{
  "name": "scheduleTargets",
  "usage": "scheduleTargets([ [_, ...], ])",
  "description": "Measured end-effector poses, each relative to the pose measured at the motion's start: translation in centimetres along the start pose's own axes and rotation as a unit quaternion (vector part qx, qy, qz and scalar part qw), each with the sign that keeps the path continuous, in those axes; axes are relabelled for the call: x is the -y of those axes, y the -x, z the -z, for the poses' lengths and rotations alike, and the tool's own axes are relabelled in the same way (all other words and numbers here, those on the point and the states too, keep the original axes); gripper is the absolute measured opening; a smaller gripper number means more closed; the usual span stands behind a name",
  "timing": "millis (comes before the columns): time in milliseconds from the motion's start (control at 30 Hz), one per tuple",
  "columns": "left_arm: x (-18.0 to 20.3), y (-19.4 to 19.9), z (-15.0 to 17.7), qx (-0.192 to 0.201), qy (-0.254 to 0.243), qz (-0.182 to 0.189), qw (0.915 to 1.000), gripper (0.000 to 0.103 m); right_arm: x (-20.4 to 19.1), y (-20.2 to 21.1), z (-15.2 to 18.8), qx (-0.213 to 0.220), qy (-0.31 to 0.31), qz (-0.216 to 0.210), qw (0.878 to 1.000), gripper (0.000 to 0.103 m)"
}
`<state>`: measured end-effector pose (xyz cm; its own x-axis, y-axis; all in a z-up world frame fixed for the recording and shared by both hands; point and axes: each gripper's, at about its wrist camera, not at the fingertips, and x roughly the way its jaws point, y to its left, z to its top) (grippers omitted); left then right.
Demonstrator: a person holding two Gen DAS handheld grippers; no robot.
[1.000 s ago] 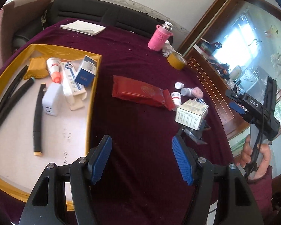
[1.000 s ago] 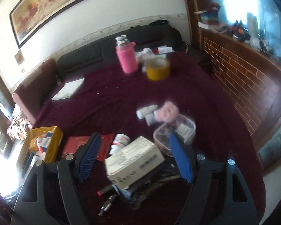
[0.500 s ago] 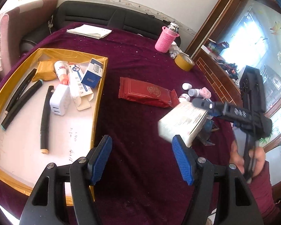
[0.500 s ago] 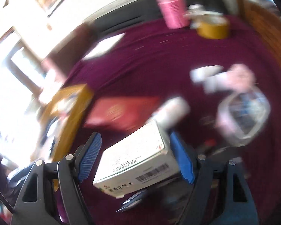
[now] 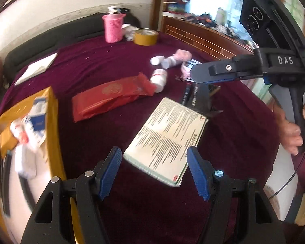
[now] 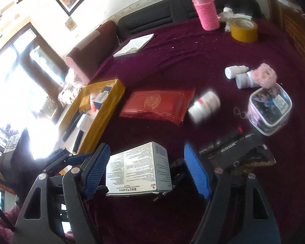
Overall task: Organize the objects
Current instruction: 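Grasp the white-and-green medicine box with the left gripper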
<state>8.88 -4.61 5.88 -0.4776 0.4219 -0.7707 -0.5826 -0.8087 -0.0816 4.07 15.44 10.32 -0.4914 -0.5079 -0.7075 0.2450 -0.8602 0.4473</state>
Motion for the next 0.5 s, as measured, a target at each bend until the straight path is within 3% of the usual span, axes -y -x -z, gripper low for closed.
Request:
scheduleTargets([
  [67,0.8,-0.9,-0.7,-0.001,-0.042,0.018,0.9990,0.061,0.9,0.7,0.2,0.005,-0.012,0.007,1.000,0.076],
  [133,1.5,-2.3,-1.2,-0.025,-0.078,0.026,0.9963,0.070,1.8,1.1,0.5,0.009,-0.027,0.014,0.999,0.076],
  [200,2.5,-3.4,-1.6,-0.025,-0.120,0.009,0.9925,0.082,2.7,1.5,0.8,0.010,-0.041,0.015,0.999,0.076],
  [267,3.5,-4.4,-1.9,-0.033,-0.151,-0.013,0.9878,0.083,3.1,1.7,1.1,0.014,-0.048,0.015,0.999,0.076],
  [367,4.1,-5.3,-2.3,-0.035,-0.148,-0.030,0.9879,0.083,3.5,2.3,1.3,0.020,-0.052,0.019,0.998,0.076],
  [433,4.1,-5.7,-2.5,-0.033,-0.128,-0.052,0.9899,0.078,3.6,2.4,1.1,0.023,-0.055,0.023,0.998,0.076],
  [500,3.8,-5.8,-2.6,-0.028,-0.120,-0.071,0.9898,0.054,3.6,2.5,1.0,0.027,-0.054,0.029,0.998,0.076],
])
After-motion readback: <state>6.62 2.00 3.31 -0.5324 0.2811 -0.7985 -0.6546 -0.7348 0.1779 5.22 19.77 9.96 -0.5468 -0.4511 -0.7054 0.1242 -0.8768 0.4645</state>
